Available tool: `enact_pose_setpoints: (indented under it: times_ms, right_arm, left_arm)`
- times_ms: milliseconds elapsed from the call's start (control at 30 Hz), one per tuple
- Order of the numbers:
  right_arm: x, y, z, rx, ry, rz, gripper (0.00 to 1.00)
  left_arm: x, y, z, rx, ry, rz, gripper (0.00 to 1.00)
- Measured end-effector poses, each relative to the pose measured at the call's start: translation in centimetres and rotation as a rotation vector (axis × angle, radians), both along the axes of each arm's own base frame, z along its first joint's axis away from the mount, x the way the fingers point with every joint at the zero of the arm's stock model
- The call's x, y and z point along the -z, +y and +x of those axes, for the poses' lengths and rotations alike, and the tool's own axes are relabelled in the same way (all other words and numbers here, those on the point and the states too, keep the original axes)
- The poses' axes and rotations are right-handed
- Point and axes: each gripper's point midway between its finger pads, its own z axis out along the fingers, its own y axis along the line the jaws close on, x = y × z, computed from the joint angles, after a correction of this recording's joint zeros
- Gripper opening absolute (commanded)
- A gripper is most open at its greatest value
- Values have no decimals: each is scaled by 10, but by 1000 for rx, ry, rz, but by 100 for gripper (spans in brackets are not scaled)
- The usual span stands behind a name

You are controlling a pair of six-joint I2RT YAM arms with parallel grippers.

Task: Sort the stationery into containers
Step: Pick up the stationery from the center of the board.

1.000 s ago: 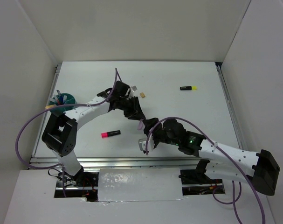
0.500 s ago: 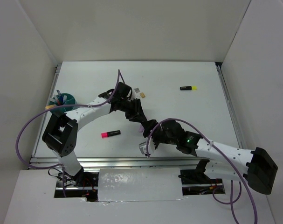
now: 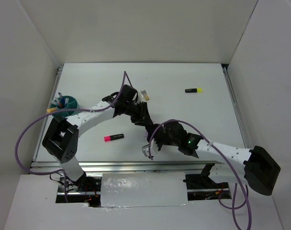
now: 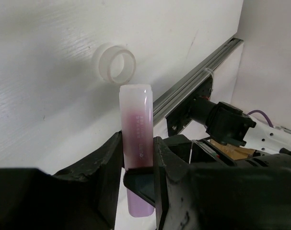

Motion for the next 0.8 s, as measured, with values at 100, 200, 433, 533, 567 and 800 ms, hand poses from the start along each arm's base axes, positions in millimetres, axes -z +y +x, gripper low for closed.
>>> enact_pose_setpoints:
  times_ms: [100,200,433,533,567,800]
  right_arm:
    - [-6,1,4,2,-24,18,14]
    - [-16,3,6,3,-47,48,0]
    - [-37,-6,4,71,4,146,0]
    - [-55,-6,5,141,114,223,0]
    - [-66,-5,6,171,165,259,0]
    - [-156,-2,9,317,584,613,0]
  left_arm:
    - [-6,2,3,-4,-16,-14,33]
    - [-15,6,6,-5,-19,-51,55]
    - [-66,67,62,-134,-152,-147,97]
    - [-110,120,100,-202,-334,-237,97]
    - [-124,139,107,-217,-408,-262,95]
    - [-193,177,59,-49,-875,-314,76]
